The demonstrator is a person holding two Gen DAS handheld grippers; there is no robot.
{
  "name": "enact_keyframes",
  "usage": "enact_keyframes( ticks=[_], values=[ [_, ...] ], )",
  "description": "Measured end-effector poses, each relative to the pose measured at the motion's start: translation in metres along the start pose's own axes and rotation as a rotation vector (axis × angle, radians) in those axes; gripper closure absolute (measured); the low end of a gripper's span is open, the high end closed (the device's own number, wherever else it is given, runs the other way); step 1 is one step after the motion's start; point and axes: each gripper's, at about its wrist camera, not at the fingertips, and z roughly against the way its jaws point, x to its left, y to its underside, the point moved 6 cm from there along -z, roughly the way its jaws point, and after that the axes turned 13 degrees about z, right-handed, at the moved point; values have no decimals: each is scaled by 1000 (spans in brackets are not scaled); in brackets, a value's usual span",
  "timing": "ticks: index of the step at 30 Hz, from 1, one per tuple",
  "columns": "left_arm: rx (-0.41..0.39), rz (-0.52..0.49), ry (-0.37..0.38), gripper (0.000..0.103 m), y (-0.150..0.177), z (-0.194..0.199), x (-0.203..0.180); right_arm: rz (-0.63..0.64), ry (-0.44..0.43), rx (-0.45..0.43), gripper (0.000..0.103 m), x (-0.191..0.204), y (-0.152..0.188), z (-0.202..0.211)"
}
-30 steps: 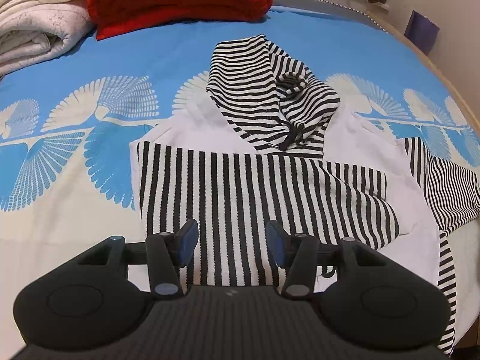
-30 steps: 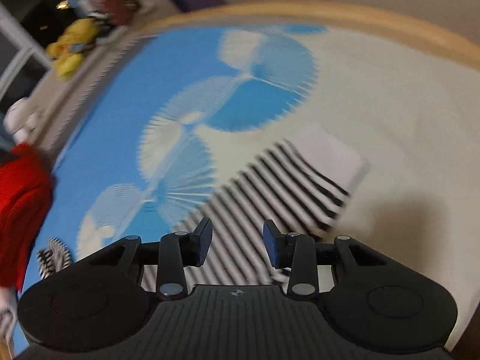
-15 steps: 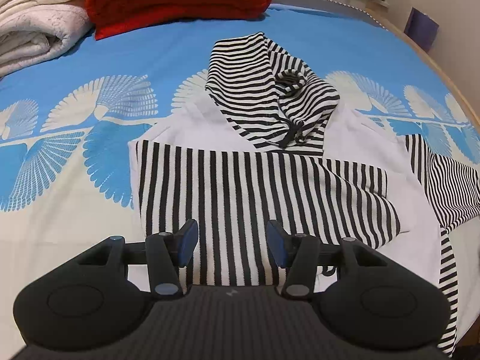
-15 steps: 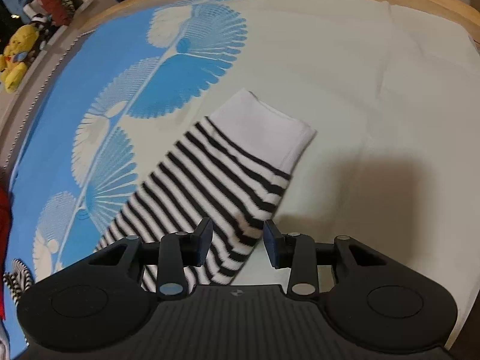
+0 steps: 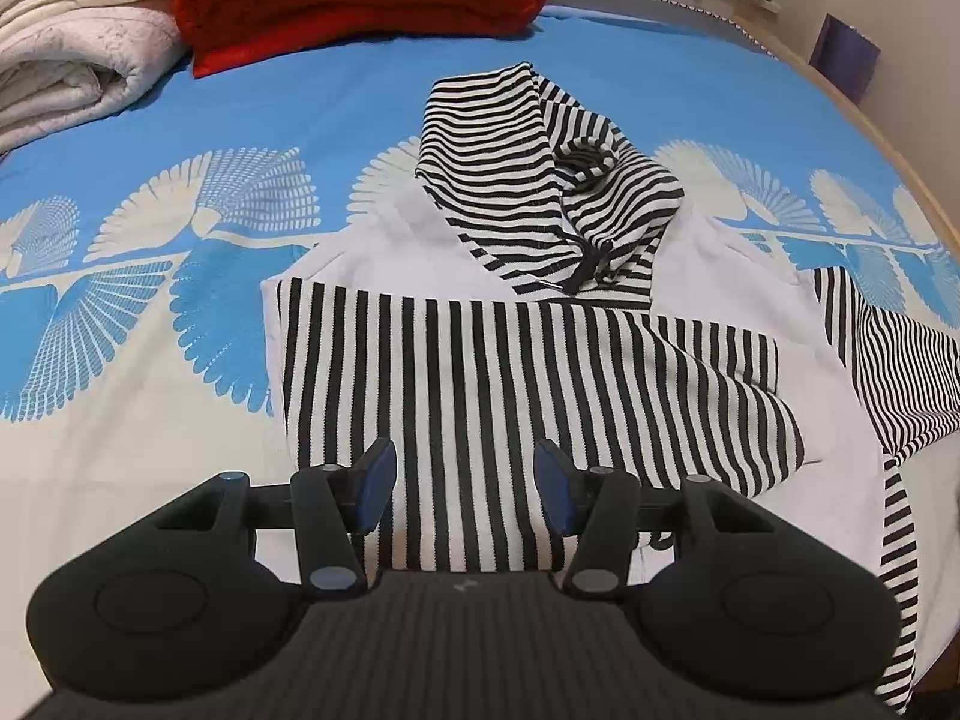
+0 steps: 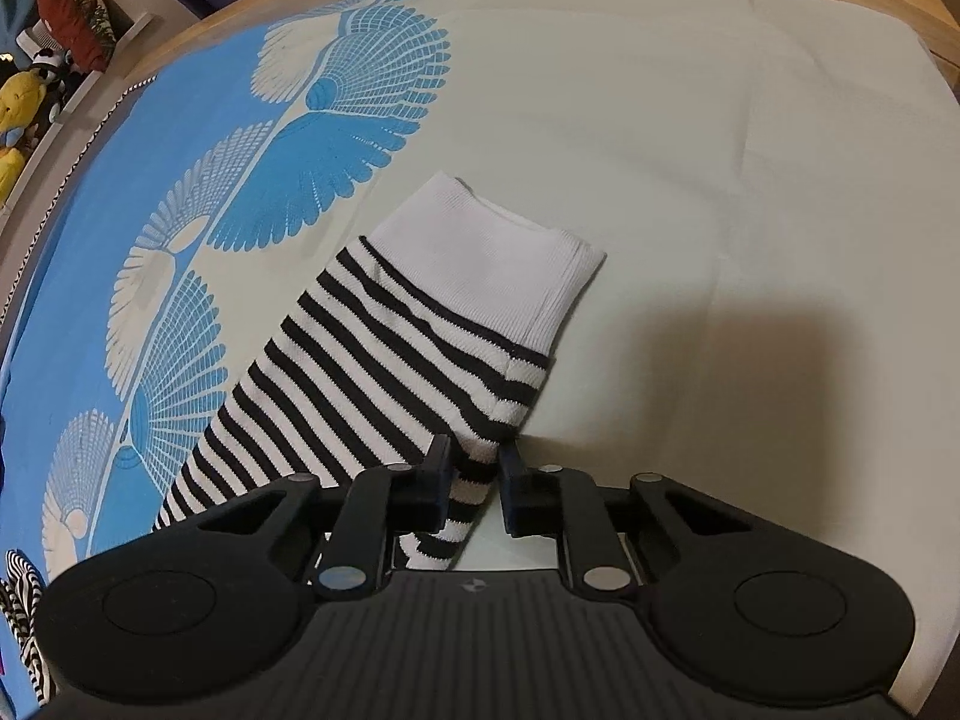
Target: Fold small clothes
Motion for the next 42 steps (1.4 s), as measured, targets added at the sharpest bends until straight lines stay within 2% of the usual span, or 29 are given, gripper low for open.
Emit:
enact_keyframes(
  ticks=[6, 16, 19, 23, 26, 28, 31, 32, 33, 34, 36, 38, 40, 42],
  values=[
    [2, -11, 6, 47, 2, 0, -3, 23, 15, -16, 97, 5, 0, 1],
    [-1, -4, 7, 47, 1, 2, -1, 77, 62, -95, 98, 21, -4, 16],
    [-1, 1, 6, 47, 0, 3, 1, 162, 91, -163, 99, 43, -9, 32],
    [-6, 13, 6, 47, -2, 5, 5, 335, 83, -311, 99, 99, -11, 70],
    [-11, 23, 5, 47, -3, 8, 10, 497, 19, -438, 99, 162, 5, 108],
    [-17, 37, 5, 47, -6, 12, 16, 610, -62, -512, 99, 210, 27, 136],
    [-31, 68, 11, 47, -12, 20, 29, 787, -251, -597, 99, 282, 83, 181],
    [-35, 81, 11, 47, -15, 23, 35, 855, -335, -612, 99, 307, 111, 196],
    [-39, 95, 10, 47, -18, 25, 40, 908, -413, -604, 99, 325, 135, 206],
    [-42, 115, 9, 47, -21, 28, 48, 967, -517, -556, 99, 342, 163, 214],
    [-44, 152, 10, 47, -28, 31, 60, 1040, -689, -366, 98, 365, 216, 215],
    [-43, 184, 9, 47, -33, 33, 71, 1066, -782, -104, 98, 375, 264, 204],
    [-42, 207, 12, 47, -37, 35, 78, 1073, -764, 107, 97, 373, 293, 192],
    [-37, 223, 19, 47, -38, 35, 82, 1023, -697, 170, 91, 367, 291, 184]
  ],
)
